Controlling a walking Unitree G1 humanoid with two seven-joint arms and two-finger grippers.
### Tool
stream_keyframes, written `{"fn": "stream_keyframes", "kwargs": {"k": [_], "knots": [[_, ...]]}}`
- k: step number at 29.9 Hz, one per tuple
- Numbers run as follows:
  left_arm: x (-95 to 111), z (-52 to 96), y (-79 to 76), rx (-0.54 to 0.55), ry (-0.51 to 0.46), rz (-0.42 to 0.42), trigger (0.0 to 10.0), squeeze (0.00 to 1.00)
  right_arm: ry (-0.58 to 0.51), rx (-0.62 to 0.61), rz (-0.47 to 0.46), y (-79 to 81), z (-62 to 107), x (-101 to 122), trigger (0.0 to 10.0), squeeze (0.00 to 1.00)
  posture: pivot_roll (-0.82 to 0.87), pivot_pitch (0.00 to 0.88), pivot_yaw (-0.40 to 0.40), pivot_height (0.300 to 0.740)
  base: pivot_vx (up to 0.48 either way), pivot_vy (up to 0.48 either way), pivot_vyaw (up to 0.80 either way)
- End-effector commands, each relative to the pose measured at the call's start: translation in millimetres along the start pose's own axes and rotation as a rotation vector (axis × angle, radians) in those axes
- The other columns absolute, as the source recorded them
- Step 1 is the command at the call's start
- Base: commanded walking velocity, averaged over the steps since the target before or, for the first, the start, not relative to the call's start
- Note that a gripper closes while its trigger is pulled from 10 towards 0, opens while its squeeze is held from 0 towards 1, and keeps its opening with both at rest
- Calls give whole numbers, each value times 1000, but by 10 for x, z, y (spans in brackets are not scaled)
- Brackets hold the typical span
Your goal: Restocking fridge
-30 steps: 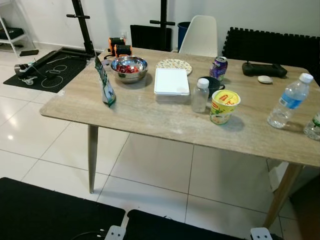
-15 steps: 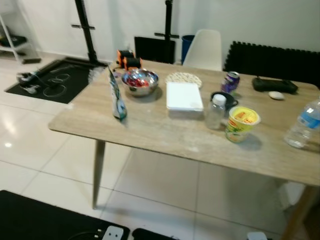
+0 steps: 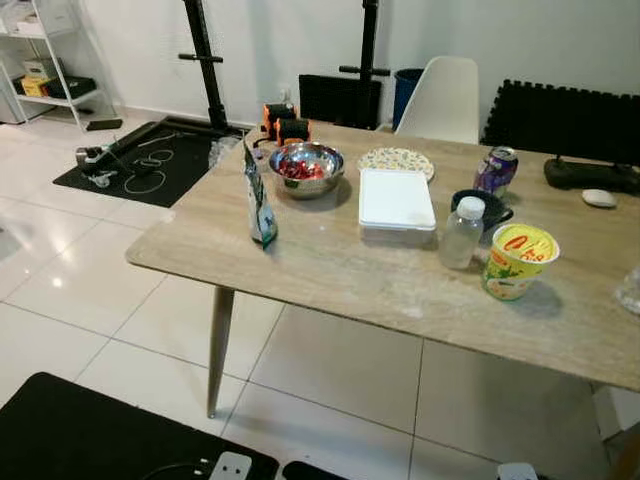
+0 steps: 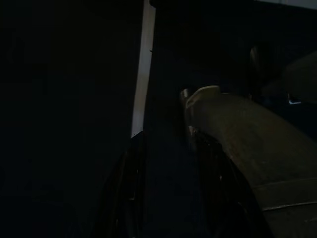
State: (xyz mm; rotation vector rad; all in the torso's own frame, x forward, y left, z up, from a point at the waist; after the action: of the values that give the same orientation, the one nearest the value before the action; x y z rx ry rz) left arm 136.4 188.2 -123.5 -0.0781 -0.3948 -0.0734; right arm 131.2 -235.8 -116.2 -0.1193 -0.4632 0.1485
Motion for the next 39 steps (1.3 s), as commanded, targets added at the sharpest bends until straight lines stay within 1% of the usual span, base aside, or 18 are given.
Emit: {"fn": "stream_keyframes", "kwargs": {"k": [1,4,8,11,13,16,17,19,25,26,27,28,31,32,34,36,38,39], "knots": [[-46,-3,-35,-10,18,-8,10000,0,-4,-3,4,-29,3,8,10000,0,-39,0,-16,740,0,-454,0],[-44,-2,-24,0,15,-1,10000,0,-11,3,23,-23,0,26,10000,0,-39,0,-16,740,0,-151,0],[-36,-1,-8,12,11,2,10000,0,-50,28,110,9,-15,142,10000,0,-39,0,-16,740,0,0,0],[-32,-2,-8,12,10,1,10000,0,-121,50,142,29,-33,349,10000,0,-39,0,-16,740,0,0,0],[-32,-2,-8,12,10,1,10000,0,-137,64,149,44,-36,396,10000,0,-39,0,-16,740,0,0,0],[-35,-1,-4,13,12,-1,10000,0,-207,161,266,174,-40,605,10000,0,-43,0,-16,740,0,0,0],[-35,-1,-4,13,12,-1,10000,0,-207,161,266,174,-40,605,10000,0,-43,0,-16,740,0,0,0],[-39,0,-2,14,14,-3,10000,0,-270,268,310,322,-24,761,10000,0,-43,0,-16,740,0,0,0],[-54,2,2,19,17,-5,10000,0,-453,607,284,726,116,1157,10000,0,-43,0,-18,740,0,0,0],[-54,2,2,19,17,-5,10000,0,-453,607,284,726,116,1157,10000,0,-43,0,-18,740,0,0,0],[-60,2,-1,18,19,-6,10000,0,-505,735,312,853,196,1252,10000,0,-43,0,-18,740,0,0,0],[-60,2,-1,18,19,-6,10000,0,-505,735,312,853,196,1252,10000,0,-43,0,-18,740,0,0,0],[-65,0,-9,18,21,-7,10000,0,-542,886,461,996,308,1314,10000,0,-44,0,-20,740,0,0,0],[-65,0,-9,18,21,-7,10000,0,-542,886,461,996,308,1314,10000,0,-44,0,-20,740,0,0,0],[-66,-1,-16,16,21,-7,10000,0,-584,998,513,1065,412,1393,10000,0,-43,0,-23,740,0,0,0],[-66,-1,-19,16,21,-7,10000,0,-606,1045,522,1083,461,1431,10000,0,-43,0,-23,740,0,0,0],[-64,-3,-24,15,21,-7,10000,0,-693,1120,512,1118,596,1605,10000,0,-43,0,-23,740,0,0,0],[-65,-3,-26,14,22,-7,10000,0,-738,1128,499,1123,649,1700,10000,55,-43,0,-23,740,0,0,0]]}}
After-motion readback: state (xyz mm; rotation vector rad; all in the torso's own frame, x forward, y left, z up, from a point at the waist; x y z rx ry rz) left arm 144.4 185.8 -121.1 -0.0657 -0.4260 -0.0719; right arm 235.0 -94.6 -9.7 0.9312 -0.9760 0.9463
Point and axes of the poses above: a point about 5 cm out from each wrist's last joint towards the gripper, its own z axis pointing back from the gripper into the wrist, its own x axis along the axis of the wrist's last joint, y = z × x, the point moved 2 cm from there along -z, pointing out of the wrist towards the gripper, and after that the axes turned 6 degrees about z, right-handed, at the moved point
